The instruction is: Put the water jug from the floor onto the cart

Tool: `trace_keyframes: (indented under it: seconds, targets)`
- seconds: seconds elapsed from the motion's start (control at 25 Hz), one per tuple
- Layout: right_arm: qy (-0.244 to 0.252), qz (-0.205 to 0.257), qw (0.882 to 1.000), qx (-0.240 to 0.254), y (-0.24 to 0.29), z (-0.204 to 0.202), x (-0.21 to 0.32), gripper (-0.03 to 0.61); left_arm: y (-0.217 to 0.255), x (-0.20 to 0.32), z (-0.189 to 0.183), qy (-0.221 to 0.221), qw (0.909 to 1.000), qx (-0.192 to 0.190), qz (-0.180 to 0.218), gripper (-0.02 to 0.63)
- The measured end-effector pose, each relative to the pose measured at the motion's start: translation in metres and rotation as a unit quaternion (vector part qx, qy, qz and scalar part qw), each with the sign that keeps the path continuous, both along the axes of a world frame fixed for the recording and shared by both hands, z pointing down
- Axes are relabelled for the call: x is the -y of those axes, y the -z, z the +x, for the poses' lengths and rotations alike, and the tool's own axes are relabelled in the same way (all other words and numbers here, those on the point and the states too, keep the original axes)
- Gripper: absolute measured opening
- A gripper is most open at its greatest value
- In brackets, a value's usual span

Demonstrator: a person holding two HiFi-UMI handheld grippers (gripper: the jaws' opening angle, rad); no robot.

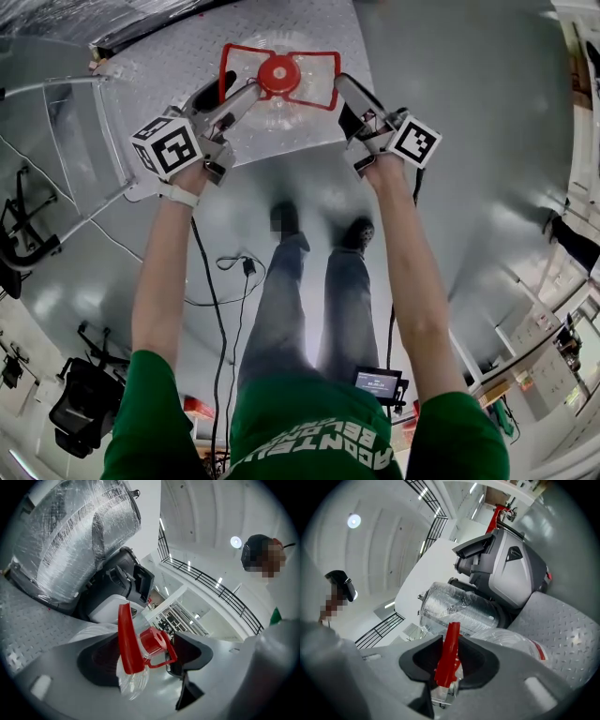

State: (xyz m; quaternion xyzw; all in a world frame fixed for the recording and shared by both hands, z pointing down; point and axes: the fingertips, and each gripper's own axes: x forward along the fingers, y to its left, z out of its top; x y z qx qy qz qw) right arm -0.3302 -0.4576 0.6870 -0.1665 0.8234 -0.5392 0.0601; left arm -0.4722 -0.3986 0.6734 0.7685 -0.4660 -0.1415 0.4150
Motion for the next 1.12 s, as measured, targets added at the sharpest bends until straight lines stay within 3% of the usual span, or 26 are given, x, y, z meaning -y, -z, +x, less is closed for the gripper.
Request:
trace_keyframes:
  seconds: [0.16, 0.36, 0.96, 1.12]
  targets:
    - [-0.018, 0.01, 1.0, -0.016, 0.001, 0.001, 0.011, 0.092, 0.002, 0.001, -0.003, 0.007, 1.0, 0.0, -0.001, 0.426]
    - [-0.05, 0.002, 0.998, -0.022, 0.0, 0.01, 0.018, 0.106, 0.002, -0.006, -0.008, 0.012, 0.9999, 0.001, 0.0, 0.431]
    - [-0.037, 0.034, 0.998, -0.038, 0.016, 0.044, -0.02, 0.1, 0.009, -0.054, 0.006, 0.036, 0.9993, -0.005, 0.003, 0.324]
    - [-0.026, 0.049, 0.997, -0.046, 0.021, 0.056, -0.034, 0.032, 0.018, -0.067, 0.017, 0.029, 0.9995, -0.002, 0.008, 0.289]
